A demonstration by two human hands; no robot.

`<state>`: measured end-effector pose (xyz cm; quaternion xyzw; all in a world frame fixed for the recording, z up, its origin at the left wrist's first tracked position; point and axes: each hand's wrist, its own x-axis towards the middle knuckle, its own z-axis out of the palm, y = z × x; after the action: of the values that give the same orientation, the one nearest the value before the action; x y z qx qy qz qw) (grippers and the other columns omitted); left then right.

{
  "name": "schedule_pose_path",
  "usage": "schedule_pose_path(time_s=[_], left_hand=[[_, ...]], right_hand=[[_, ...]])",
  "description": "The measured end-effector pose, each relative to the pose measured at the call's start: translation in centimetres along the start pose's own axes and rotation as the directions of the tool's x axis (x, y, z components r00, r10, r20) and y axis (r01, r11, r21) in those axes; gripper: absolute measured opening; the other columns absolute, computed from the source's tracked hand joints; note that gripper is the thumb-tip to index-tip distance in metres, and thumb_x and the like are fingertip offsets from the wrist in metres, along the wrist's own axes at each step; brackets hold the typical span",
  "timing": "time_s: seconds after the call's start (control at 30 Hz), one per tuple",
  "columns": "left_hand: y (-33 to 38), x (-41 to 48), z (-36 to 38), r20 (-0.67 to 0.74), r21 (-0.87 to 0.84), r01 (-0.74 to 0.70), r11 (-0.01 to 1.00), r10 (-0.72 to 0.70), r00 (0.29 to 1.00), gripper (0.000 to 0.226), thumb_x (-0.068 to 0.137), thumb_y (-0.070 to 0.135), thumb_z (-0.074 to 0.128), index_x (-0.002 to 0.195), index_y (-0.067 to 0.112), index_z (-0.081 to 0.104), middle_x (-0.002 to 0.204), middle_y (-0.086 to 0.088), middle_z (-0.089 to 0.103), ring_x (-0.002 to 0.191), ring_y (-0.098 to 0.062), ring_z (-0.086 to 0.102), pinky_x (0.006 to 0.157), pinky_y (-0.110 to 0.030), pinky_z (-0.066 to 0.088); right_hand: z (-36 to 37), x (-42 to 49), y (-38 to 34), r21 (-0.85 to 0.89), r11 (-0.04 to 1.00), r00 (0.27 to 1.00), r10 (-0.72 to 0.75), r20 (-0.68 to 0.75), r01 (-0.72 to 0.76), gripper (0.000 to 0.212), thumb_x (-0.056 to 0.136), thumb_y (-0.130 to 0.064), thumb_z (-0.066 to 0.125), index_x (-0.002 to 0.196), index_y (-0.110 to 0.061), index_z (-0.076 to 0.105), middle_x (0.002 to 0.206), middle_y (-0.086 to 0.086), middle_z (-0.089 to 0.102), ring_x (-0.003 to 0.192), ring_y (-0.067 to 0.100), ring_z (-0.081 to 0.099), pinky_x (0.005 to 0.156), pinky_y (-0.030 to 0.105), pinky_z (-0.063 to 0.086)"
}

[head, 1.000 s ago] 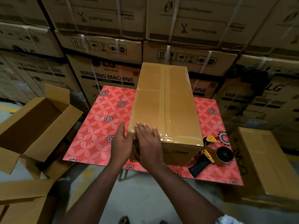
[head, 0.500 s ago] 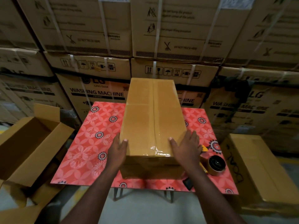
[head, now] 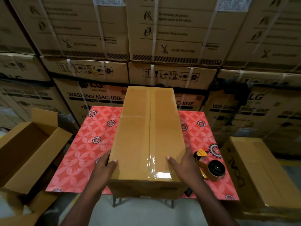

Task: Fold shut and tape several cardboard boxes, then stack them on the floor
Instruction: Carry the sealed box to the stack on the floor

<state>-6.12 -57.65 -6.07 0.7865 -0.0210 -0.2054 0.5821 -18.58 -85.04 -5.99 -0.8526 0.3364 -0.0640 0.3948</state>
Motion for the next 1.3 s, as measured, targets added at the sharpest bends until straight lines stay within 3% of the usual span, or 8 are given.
schedule_pose_path(time_s=[0.2,0.27,0.37,0.47,0.63,0.93,1.13,1.3], left_hand=[[3.4,4.2,0.7,0.061,0.06,0.004,0.998,-0.008,0.998,0.04,0.102,0.013,0.05,0.14,0.023,0.051,0.124,-0.005,0.062,0.106,-0.025,0.06,0.079,-0.035,0.047],[4.0,6.0,1.1,0.07,0.028,0.013,1.0,-0.015,0.997,0.042,0.104,0.028,0.052,0.145,0.018,0.049,0.131,-0.008,0.062,0.113,-0.028,0.061,0.088,-0.04,0.051],[4.7,8.4,1.4,0.109,0.008,0.014,1.0,-0.015,0.994,0.052,0.104,0.044,0.049,0.15,0.019,0.046,0.142,-0.003,0.058,0.128,-0.029,0.055,0.11,-0.049,0.042],[5.3,10.8,1.9,0.129,0.017,-0.006,1.0,0.004,0.992,0.043,0.107,0.038,0.045,0.143,0.015,0.051,0.135,-0.003,0.061,0.118,-0.025,0.06,0.103,-0.039,0.047],[5.9,14.5,2.3,0.11,0.012,-0.042,0.999,0.04,0.993,0.026,0.1,0.014,0.044,0.119,0.022,0.06,0.108,-0.007,0.068,0.085,-0.021,0.062,0.066,-0.028,0.045],[4.4,19.2,2.5,0.126,-0.084,-0.049,0.995,0.059,0.99,0.028,0.105,0.023,0.047,0.129,0.017,0.06,0.115,-0.012,0.071,0.094,-0.026,0.07,0.073,-0.031,0.051],[3.6,20.2,2.5,0.137,-0.244,0.008,0.97,0.027,0.99,0.026,0.099,0.032,0.058,0.122,0.02,0.062,0.119,-0.014,0.069,0.104,-0.032,0.069,0.088,-0.042,0.053],[2.8,21.9,2.6,0.21,-0.256,0.013,0.967,0.042,0.977,0.039,0.092,0.034,0.051,0.129,0.025,0.062,0.127,-0.005,0.07,0.116,-0.03,0.066,0.098,-0.045,0.049]], right_hand=[[-1.3,7.1,-1.5,0.284,0.952,0.99,0.083,0.116,-0.113,0.071,0.088,-0.057,0.069,0.143,-0.02,0.044,0.133,-0.002,0.059,0.121,0.024,0.058,0.102,0.038,0.047],[-1.5,9.3,-2.2,0.352,0.928,0.987,0.081,0.139,-0.125,0.066,0.079,-0.064,0.073,0.13,-0.023,0.059,0.124,-0.003,0.068,0.109,0.02,0.066,0.101,0.04,0.051],[-2.0,11.8,-3.6,0.441,0.885,0.979,0.074,0.19,-0.152,0.017,0.092,-0.027,0.071,0.106,-0.021,0.065,0.102,0.002,0.072,0.091,0.021,0.07,0.093,0.04,0.056],[-1.8,13.5,-4.2,0.506,0.835,0.97,0.121,0.21,-0.214,0.037,0.091,-0.028,0.071,0.124,-0.014,0.061,0.108,0.008,0.072,0.097,0.029,0.071,0.09,0.048,0.059],[-1.2,14.5,-4.2,0.587,0.795,0.98,0.044,0.195,-0.152,0.035,0.091,-0.037,0.074,0.122,-0.022,0.064,0.11,0.0,0.074,0.097,0.02,0.073,0.077,0.032,0.06],[-1.7,15.5,-4.5,0.665,0.717,0.967,0.05,0.248,-0.207,0.018,0.093,-0.028,0.072,0.109,-0.027,0.062,0.111,0.005,0.073,0.095,0.022,0.073,0.066,0.028,0.06],[-1.3,16.4,-3.7,0.645,0.681,0.927,0.145,0.345,-0.346,0.046,0.085,-0.037,0.08,0.121,-0.011,0.069,0.11,0.012,0.076,0.1,0.033,0.074,0.093,0.051,0.058],[-1.5,16.5,-3.6,0.613,0.696,0.914,0.161,0.373,-0.373,0.047,0.085,-0.039,0.079,0.121,-0.011,0.07,0.109,0.013,0.076,0.101,0.035,0.073,0.097,0.053,0.056]])
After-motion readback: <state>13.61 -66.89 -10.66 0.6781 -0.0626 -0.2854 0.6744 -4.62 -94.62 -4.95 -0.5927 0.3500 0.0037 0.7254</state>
